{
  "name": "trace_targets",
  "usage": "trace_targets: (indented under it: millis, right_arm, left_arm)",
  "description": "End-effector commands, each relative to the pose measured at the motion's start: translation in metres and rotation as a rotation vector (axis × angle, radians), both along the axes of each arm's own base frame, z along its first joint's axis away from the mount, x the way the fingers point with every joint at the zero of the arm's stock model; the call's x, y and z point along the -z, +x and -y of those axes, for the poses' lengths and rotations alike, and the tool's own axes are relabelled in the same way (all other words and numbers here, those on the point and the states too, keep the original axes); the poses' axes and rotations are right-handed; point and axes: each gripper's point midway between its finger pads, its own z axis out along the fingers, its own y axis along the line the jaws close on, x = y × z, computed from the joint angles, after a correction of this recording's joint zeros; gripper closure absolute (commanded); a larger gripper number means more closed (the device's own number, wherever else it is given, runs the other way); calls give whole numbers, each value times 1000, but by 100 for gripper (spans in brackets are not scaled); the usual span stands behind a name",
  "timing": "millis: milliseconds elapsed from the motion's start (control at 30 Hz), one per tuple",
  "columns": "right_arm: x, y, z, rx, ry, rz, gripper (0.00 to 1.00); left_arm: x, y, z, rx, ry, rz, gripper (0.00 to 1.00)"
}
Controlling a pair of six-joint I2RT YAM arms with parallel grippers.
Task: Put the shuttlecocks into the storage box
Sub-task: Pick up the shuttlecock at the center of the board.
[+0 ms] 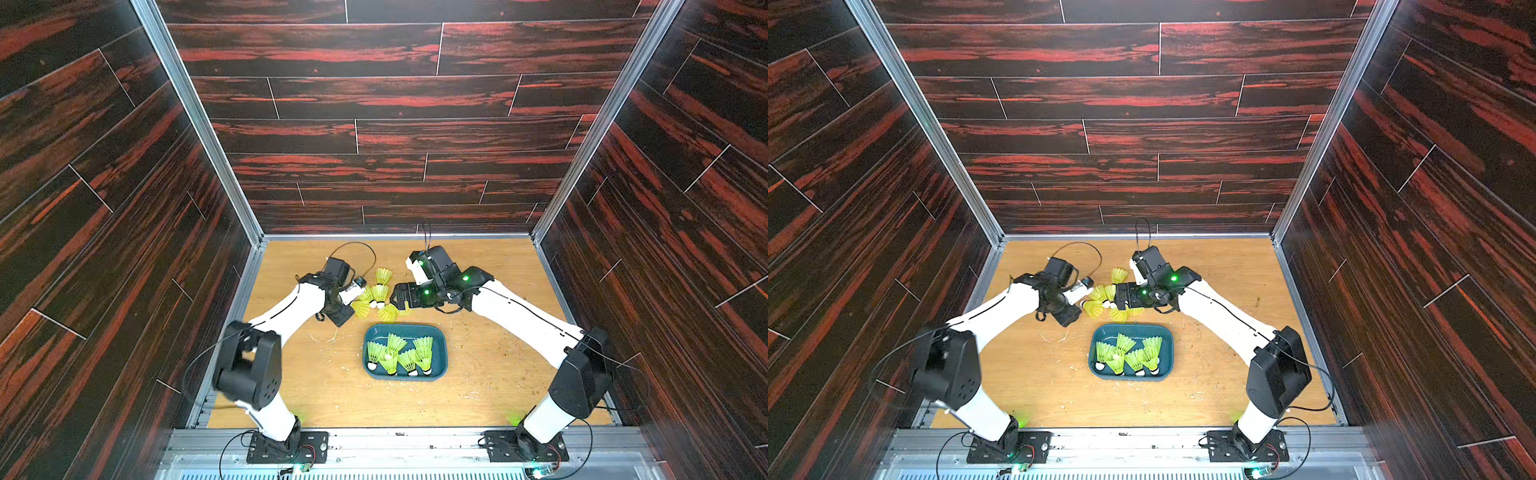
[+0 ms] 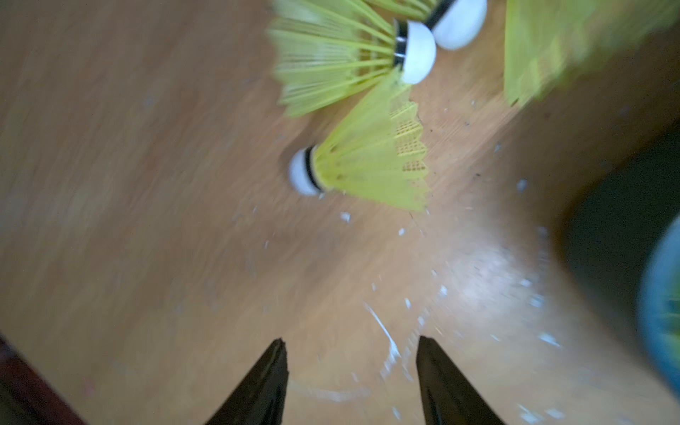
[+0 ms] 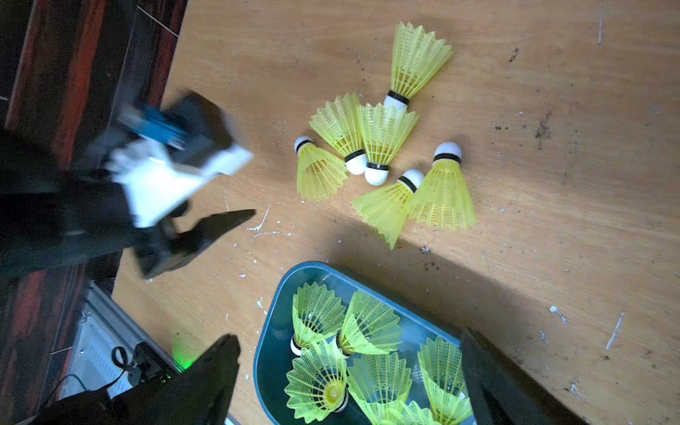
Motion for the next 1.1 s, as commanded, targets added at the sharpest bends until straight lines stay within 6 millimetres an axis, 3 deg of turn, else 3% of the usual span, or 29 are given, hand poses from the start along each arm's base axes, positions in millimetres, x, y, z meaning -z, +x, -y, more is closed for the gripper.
trace_targets:
  millis: [0,267,567,833,1067]
  right_arm:
    - [2,3,1,-18,12,-25,3]
    - [12,10,13,8,21,-67,3]
    - [19,12,21,29,32,-92,3]
    - [21,13,28,41,25,-96,4]
    - [21,14,31,52,27,-97,5]
  left_arm:
    - [17,19,-5,117,70,41,40]
    - [39,43,3,180,89,3,40]
    - [44,56,12,168,56,-1,42]
    - [45,47,31,167,-54,-85,56]
    - [43,31,49,168,-167,-131,57]
